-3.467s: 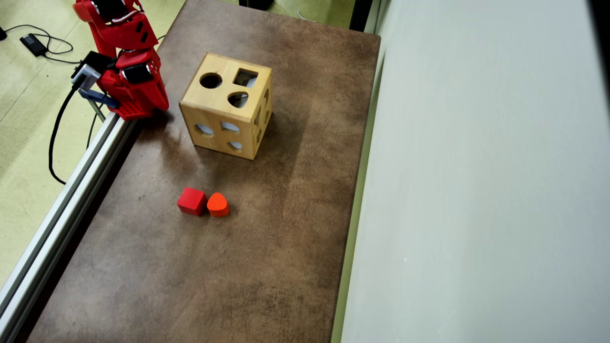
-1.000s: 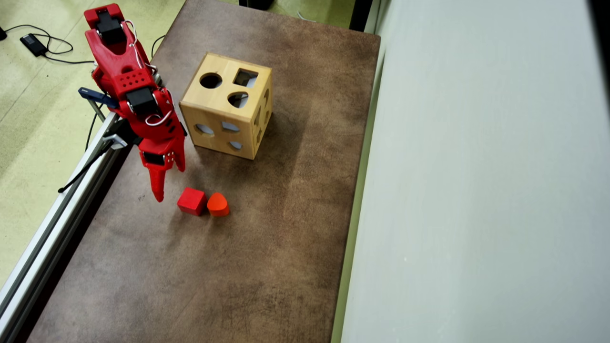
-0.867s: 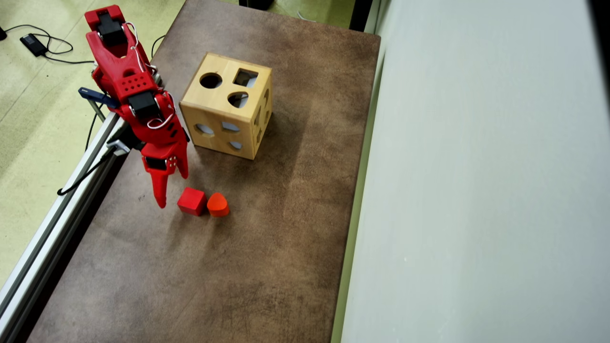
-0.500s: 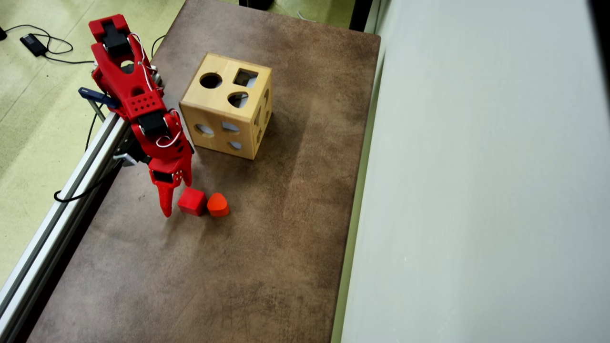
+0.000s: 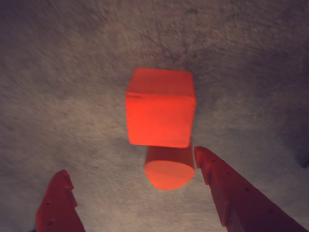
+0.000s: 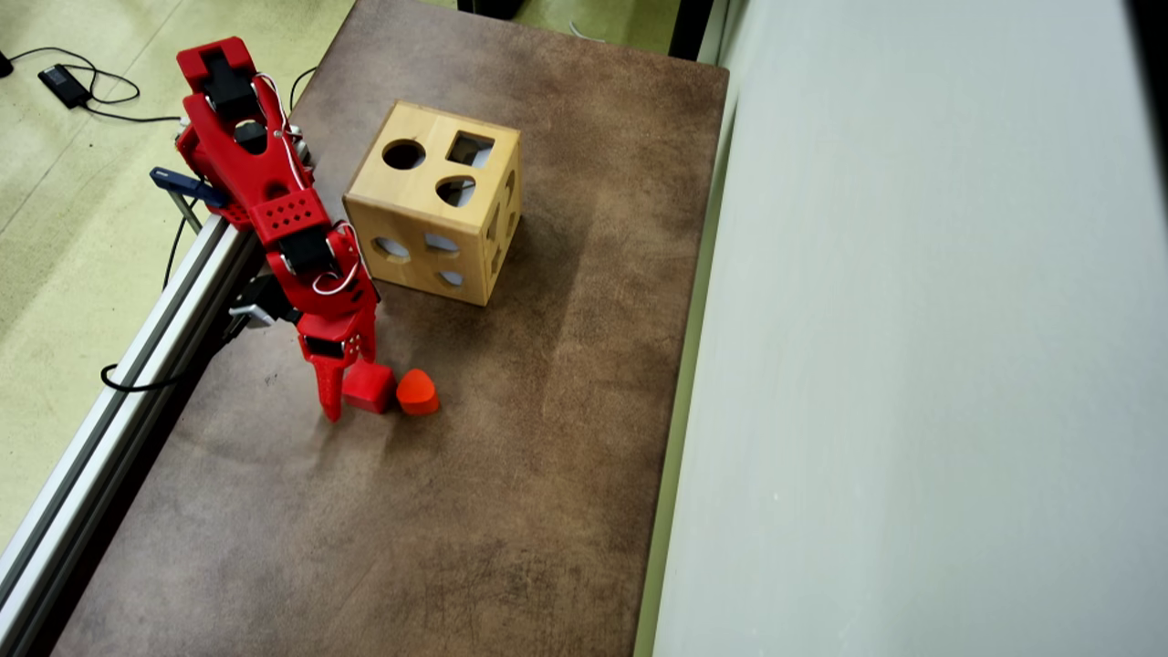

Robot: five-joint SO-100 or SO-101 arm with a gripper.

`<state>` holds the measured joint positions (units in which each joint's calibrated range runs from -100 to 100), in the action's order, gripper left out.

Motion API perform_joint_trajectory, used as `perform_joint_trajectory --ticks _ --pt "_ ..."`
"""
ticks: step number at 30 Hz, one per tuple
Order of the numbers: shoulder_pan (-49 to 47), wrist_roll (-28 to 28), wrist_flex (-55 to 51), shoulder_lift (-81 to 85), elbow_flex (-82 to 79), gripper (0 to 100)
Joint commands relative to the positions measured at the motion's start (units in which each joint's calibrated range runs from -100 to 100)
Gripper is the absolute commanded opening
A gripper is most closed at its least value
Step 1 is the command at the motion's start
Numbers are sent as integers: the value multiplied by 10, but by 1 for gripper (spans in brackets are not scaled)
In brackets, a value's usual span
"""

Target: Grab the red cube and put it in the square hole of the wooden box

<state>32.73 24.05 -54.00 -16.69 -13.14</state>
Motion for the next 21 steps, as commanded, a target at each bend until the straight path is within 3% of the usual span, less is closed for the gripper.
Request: perform_joint_trajectory --ticks 1,21 --pt "-10 11 -3 5 6 39" --pt "-9 13 6 -2 -45 39"
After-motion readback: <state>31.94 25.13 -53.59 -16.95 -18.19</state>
